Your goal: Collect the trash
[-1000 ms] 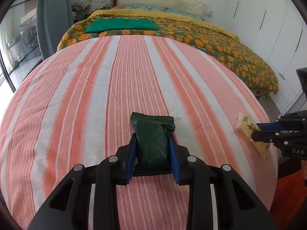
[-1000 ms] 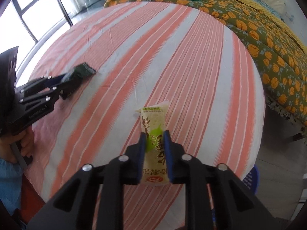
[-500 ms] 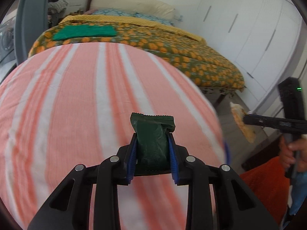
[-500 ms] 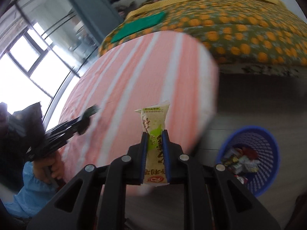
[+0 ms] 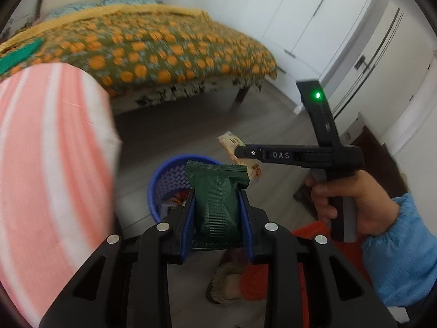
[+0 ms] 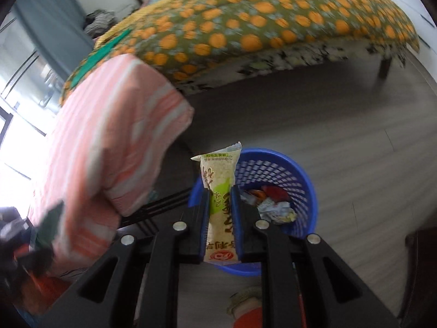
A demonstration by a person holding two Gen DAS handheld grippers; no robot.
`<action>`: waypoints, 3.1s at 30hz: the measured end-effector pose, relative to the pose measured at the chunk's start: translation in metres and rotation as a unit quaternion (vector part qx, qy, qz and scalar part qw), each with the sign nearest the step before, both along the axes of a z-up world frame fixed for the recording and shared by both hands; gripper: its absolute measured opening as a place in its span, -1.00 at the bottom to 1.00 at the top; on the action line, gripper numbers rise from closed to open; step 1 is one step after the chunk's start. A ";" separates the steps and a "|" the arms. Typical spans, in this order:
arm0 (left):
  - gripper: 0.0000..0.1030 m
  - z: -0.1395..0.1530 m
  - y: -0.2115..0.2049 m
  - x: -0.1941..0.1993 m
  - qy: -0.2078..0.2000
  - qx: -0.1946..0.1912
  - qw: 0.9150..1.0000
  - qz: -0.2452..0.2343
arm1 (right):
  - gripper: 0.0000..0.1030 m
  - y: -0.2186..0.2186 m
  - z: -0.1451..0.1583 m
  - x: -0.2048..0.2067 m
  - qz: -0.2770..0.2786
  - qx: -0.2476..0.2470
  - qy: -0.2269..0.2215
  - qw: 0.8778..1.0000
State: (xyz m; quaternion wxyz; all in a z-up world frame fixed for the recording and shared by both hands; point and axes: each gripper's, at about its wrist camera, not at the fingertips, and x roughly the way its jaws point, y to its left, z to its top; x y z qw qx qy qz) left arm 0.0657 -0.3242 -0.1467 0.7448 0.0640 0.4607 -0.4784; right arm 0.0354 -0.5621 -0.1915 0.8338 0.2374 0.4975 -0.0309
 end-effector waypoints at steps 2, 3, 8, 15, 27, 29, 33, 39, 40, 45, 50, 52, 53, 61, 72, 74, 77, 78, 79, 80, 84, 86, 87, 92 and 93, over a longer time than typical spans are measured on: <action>-0.44 -0.023 -0.030 -0.002 0.007 0.019 1.000 -0.010 | -0.71 -0.015 -0.016 0.001 -0.011 0.006 0.011 1.000; -0.44 -0.036 -0.044 -0.003 0.007 0.028 1.000 -0.012 | -0.71 -0.020 -0.021 0.001 -0.015 0.009 0.014 1.000; -0.42 -0.085 -0.085 0.004 0.007 0.056 0.998 -0.009 | -0.66 -0.044 -0.042 -0.006 -0.043 0.040 0.019 0.998; 0.42 -0.109 -0.103 0.032 -0.001 0.061 0.998 0.022 | 0.42 -0.074 -0.067 -0.009 -0.092 0.081 0.019 0.992; 0.89 -0.012 -0.037 -0.032 -0.096 -0.008 0.995 0.025 | 0.91 -0.048 0.014 -0.071 -0.133 0.018 -0.049 0.990; 0.90 -0.002 -0.023 -0.045 -0.110 -0.006 0.994 0.023 | 0.91 -0.030 0.033 -0.090 -0.135 -0.013 -0.077 0.988; 0.90 0.015 0.001 -0.066 -0.161 -0.008 0.987 0.026 | 0.91 0.013 0.078 -0.142 -0.178 -0.123 -0.159 0.963; 0.90 0.026 0.022 -0.082 -0.206 0.009 0.976 0.073 | 0.91 0.038 0.075 -0.149 -0.184 -0.163 -0.112 0.963; 0.90 0.025 0.025 -0.083 -0.209 0.017 0.974 0.083 | 0.91 0.041 0.071 -0.150 -0.185 -0.161 -0.109 0.963; 0.90 0.013 0.030 -0.074 -0.190 0.050 0.975 0.100 | 0.91 0.060 0.060 -0.159 -0.170 -0.163 -0.093 0.968; 0.90 0.004 0.027 -0.060 -0.155 0.074 0.981 0.095 | 0.91 0.078 0.046 -0.167 -0.154 -0.153 -0.055 0.974; 0.90 0.000 0.024 -0.059 -0.148 0.081 0.981 0.091 | 0.91 0.079 0.041 -0.173 -0.155 -0.140 -0.046 0.977; 0.90 -0.002 0.022 -0.060 -0.146 0.085 0.982 0.088 | 0.91 0.081 0.039 -0.175 -0.153 -0.134 -0.042 0.978; 0.90 -0.015 0.007 -0.065 -0.137 0.107 0.982 0.074 | 0.91 0.093 0.029 -0.183 -0.148 -0.129 -0.011 0.980; 0.89 -0.031 0.006 -0.057 -0.117 0.125 0.982 0.083 | 0.91 0.091 0.022 -0.182 -0.149 -0.132 0.005 0.980; 0.89 -0.032 0.007 -0.056 -0.115 0.124 0.982 0.085 | 0.91 0.092 0.022 -0.182 -0.147 -0.133 0.005 0.980; 0.89 -0.031 0.008 -0.055 -0.114 0.123 0.982 0.086 | 0.91 0.093 0.022 -0.182 -0.146 -0.135 0.007 0.980; 0.90 -0.031 0.008 -0.055 -0.114 0.124 0.982 0.086 | 0.91 0.092 0.021 -0.181 -0.146 -0.135 0.008 0.980; 0.90 -0.031 0.008 -0.055 -0.114 0.124 0.982 0.086 | 0.91 0.092 0.021 -0.181 -0.146 -0.134 0.008 0.980; 0.89 -0.031 0.008 -0.055 -0.113 0.124 0.982 0.086 | 0.91 0.091 0.021 -0.181 -0.146 -0.134 0.008 0.980; 0.89 -0.031 0.008 -0.055 -0.114 0.123 0.982 0.086 | 0.91 0.090 0.020 -0.181 -0.148 -0.134 0.010 0.980; 0.89 -0.031 0.009 -0.055 -0.114 0.122 0.982 0.087 | 0.91 0.090 0.019 -0.181 -0.148 -0.133 0.012 0.980; 0.89 -0.030 0.009 -0.055 -0.114 0.122 0.982 0.087 | 0.91 0.090 0.019 -0.181 -0.148 -0.133 0.012 0.980; 0.89 -0.030 0.008 -0.057 -0.114 0.123 0.982 0.086 | 0.91 0.090 0.019 -0.181 -0.147 -0.134 0.013 0.980; 0.89 -0.029 0.007 -0.057 -0.115 0.123 0.982 0.086 | 0.91 0.090 0.018 -0.180 -0.148 -0.134 0.013 0.980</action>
